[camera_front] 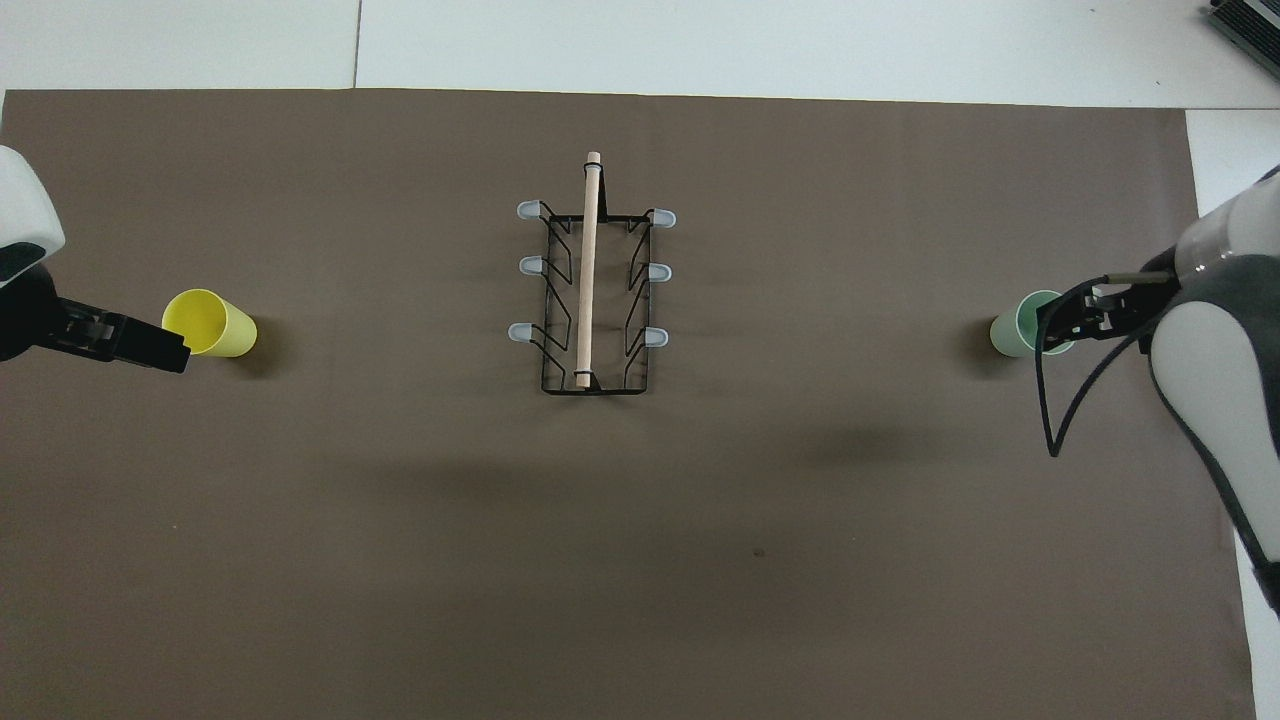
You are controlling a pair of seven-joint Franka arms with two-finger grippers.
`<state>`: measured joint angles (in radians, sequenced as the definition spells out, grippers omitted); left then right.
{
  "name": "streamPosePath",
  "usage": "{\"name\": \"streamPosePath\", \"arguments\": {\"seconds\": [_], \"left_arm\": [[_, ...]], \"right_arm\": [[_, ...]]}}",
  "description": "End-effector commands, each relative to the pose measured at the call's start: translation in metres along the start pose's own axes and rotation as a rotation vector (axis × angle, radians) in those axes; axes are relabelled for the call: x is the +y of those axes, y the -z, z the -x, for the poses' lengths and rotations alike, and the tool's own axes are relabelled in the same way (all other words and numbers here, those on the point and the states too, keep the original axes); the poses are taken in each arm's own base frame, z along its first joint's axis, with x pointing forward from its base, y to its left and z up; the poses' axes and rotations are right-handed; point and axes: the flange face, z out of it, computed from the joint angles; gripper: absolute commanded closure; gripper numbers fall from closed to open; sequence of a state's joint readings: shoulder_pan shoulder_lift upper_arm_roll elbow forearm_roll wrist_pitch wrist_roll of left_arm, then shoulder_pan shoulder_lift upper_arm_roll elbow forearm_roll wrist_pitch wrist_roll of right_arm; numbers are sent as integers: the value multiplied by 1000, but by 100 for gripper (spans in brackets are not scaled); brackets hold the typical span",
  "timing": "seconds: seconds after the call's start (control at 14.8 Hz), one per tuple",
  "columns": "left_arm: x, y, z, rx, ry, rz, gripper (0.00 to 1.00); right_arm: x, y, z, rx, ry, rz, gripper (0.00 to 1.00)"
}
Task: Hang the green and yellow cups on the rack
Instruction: 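Grasp the green cup with the right gripper while the left gripper grasps the yellow cup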
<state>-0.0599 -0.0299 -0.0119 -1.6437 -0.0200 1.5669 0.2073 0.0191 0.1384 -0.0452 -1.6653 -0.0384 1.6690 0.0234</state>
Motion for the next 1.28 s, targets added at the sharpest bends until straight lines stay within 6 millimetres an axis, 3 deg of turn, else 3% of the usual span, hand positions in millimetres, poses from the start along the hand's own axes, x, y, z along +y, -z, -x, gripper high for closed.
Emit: {"name": "streamPosePath", "arguments": {"seconds": [0.0, 0.2, 0.41, 0.61, 0.74, 0.88, 1.22], "left_arm": [[1, 3, 7, -3, 6, -11, 0], [2, 3, 8, -10, 9, -9, 0], [0, 5, 9, -6, 11, -10, 0], [-1, 3, 9, -3, 12, -11, 0], [-1, 3, 8, 2, 11, -12, 0], [-2, 2, 6, 9, 12, -12, 0], [-20, -8, -4, 32, 42, -10, 0]], "right_arm": [[6, -46, -68, -50, 74, 29, 0], [-10, -83, -103, -81, 182, 79, 0], [-58, -132, -126, -154, 379, 225, 0], [-86, -168, -122, -281, 662, 387, 0], [-89, -197, -111, -395, 831, 490, 0], [-111, -227, -94, -520, 1014, 623, 0], [-104, -267, -68, -738, 1272, 852, 0]]}}
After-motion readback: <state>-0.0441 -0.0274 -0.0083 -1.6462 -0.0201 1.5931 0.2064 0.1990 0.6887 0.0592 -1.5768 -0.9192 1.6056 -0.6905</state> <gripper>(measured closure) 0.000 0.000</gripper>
